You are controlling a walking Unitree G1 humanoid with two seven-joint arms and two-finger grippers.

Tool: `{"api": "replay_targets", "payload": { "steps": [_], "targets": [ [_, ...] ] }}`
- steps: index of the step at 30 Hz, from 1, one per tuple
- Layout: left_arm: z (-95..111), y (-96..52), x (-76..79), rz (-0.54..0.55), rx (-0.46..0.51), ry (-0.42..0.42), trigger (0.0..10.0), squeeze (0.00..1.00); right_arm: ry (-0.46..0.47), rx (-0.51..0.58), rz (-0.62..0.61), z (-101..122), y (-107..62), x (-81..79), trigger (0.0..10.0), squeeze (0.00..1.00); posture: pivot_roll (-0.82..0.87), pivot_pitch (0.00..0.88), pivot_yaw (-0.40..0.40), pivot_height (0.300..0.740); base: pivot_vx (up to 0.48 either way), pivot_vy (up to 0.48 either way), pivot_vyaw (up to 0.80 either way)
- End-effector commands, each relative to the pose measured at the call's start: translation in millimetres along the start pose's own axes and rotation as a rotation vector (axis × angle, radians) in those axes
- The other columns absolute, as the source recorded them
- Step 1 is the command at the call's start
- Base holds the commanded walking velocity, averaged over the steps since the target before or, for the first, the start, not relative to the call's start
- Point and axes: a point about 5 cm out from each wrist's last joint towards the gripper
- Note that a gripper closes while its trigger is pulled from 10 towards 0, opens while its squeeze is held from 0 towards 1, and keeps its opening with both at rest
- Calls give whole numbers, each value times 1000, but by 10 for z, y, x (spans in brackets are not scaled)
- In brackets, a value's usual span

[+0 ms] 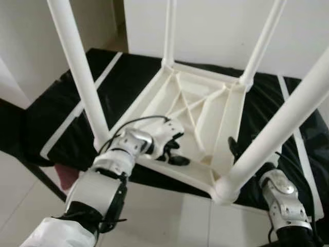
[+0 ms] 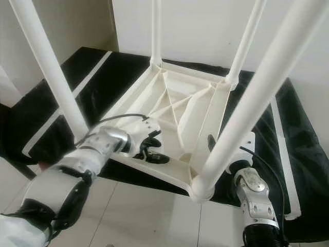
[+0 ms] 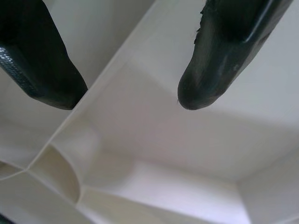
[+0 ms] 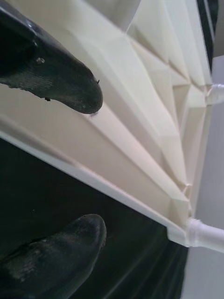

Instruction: Building children table

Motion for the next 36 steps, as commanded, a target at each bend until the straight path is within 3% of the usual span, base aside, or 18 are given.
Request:
{"api": "replay_targets", "payload": {
  "steps": [1,2,4,6,11,13,18,20,24,28,36],
  "targets": [
    [76,6,-202,574,110,15,10000,0,-5,9,14,-5,-79,23,10000,0,-18,12,-3,740,0,0,0],
    [76,6,-202,574,110,15,10000,0,-5,9,14,-5,-79,23,10000,0,-18,12,-3,740,0,0,0],
    [63,74,-88,430,133,68,10000,0,-2,14,29,-14,-189,61,10000,0,-21,9,-2,740,0,0,0],
    [6,33,-70,361,157,62,10000,0,4,17,34,-11,-286,117,10000,0,-24,9,-3,740,0,0,0],
    [-20,-96,-34,239,235,107,10000,0,22,34,64,24,-406,172,10000,0,-25,10,-7,740,0,0,0],
    [-66,-221,63,105,268,183,10000,0,32,2,143,-6,-558,241,10000,0,-17,9,-17,740,0,0,0],
    [-95,-304,109,48,287,195,10000,0,26,-23,148,-25,-644,330,10000,0,-15,9,-20,740,0,0,0],
    [-191,-404,227,-75,278,216,10000,0,9,-62,195,-40,-731,384,10000,0,-18,9,-20,740,0,0,0],
    [-232,-432,282,-120,269,222,10000,0,3,-69,213,-36,-752,392,10000,0,-20,9,-20,740,0,0,0],
    [-438,-351,362,-162,163,197,10000,0,-21,-95,294,-15,-735,366,10000,0,-25,10,-18,740,0,0,0],
    [-447,-336,531,-243,157,182,10000,0,-29,-128,378,-7,-772,342,10000,0,-23,11,-20,740,0,0,0]
  ]
}}
Point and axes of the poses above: a point about 5 cm out from each wrist's last joint towards the gripper, its own y axis pointing out of the wrist towards the gripper, its own z axis along the axis of the wrist's last joint, x = y × z, and after that the axes turned 5 degrees about -y, right-handed
